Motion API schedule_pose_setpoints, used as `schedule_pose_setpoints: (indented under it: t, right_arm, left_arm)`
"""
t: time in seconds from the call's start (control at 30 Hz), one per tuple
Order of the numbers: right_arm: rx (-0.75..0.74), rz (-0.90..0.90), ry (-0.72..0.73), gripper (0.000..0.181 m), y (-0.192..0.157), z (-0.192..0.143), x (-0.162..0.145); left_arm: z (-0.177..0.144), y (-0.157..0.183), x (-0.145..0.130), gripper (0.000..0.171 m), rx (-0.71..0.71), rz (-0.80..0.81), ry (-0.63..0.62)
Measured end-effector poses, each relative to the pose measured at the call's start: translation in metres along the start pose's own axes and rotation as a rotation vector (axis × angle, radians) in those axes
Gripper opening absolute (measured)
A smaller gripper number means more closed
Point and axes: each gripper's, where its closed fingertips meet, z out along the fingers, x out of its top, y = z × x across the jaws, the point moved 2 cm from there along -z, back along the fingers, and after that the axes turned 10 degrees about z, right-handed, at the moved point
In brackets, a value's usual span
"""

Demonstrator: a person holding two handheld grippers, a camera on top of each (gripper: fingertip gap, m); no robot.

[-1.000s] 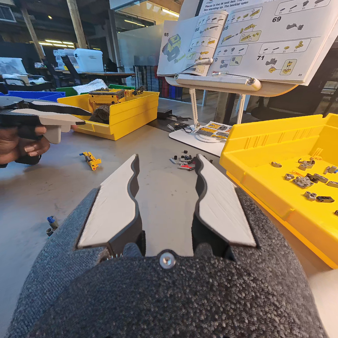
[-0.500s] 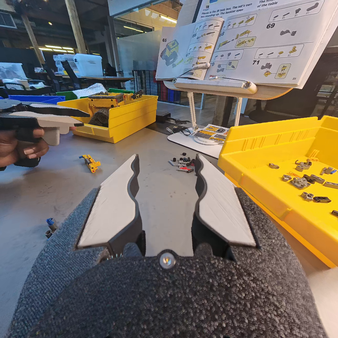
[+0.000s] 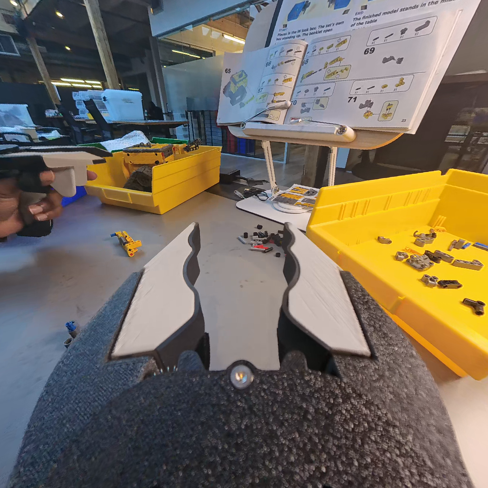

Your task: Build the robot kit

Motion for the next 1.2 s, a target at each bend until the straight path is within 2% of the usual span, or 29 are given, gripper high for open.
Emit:
schedule_pose_setpoints:
  t: [0.13,0.33,0.47,0.57,0.67,0.73,0.8,0.87,0.97,1.03,1.17,1.2]
  right_arm:
    - [-0.003,0.007,-0.007,0.063,0.001,0.001,-0.002]
    - [0.008,0.010,-0.007,0.063,-0.001,0.000,-0.002]
    - [0.009,0.070,-0.023,0.063,0.000,0.003,-0.007]
    - [0.007,0.063,-0.029,0.063,-0.001,0.004,-0.008]
    - [0.006,0.056,-0.037,0.062,-0.001,0.003,-0.009]
    - [0.007,0.055,-0.042,0.061,-0.001,0.003,-0.009]
    - [0.007,0.056,-0.045,0.061,-0.001,0.003,-0.010]
    - [0.013,0.062,-0.051,0.060,-0.002,0.004,-0.011]
    - [0.025,0.074,-0.059,0.058,-0.003,0.007,-0.012]
    - [0.029,0.075,-0.067,0.058,-0.005,0.008,-0.013]
    - [0.015,0.041,-0.073,0.057,-0.006,0.006,-0.014]
    - [0.011,0.031,-0.076,0.057,-0.006,0.006,-0.014]
  left_arm:
    - [0.002,0.002,-0.005,0.049,-0.025,-0.007,-0.023]
    - [0.008,0.039,-0.011,0.043,-0.146,0.086,-0.075]
    - [0.001,0.057,0.010,0.042,-0.197,0.167,-0.049]
    - [-0.023,0.034,0.054,0.045,-0.134,0.231,-0.011]
    - [-0.067,-0.035,0.086,0.043,0.056,0.285,-0.080]
    - [-0.105,-0.098,0.083,0.043,0.206,0.294,-0.251]
    - [-0.145,-0.160,0.063,0.044,0.314,0.244,-0.478]
    - [-0.175,-0.208,0.029,0.042,0.308,0.153,-0.702]
    - [-0.209,-0.262,-0.040,0.039,0.233,0.016,-1.034]
    - [-0.230,-0.280,-0.084,0.043,0.173,-0.039,-1.261]
    - [-0.244,-0.270,-0.136,0.042,0.025,-0.128,-1.498]
    - [-0.248,-0.264,-0.144,0.036,-0.018,-0.144,-1.546]
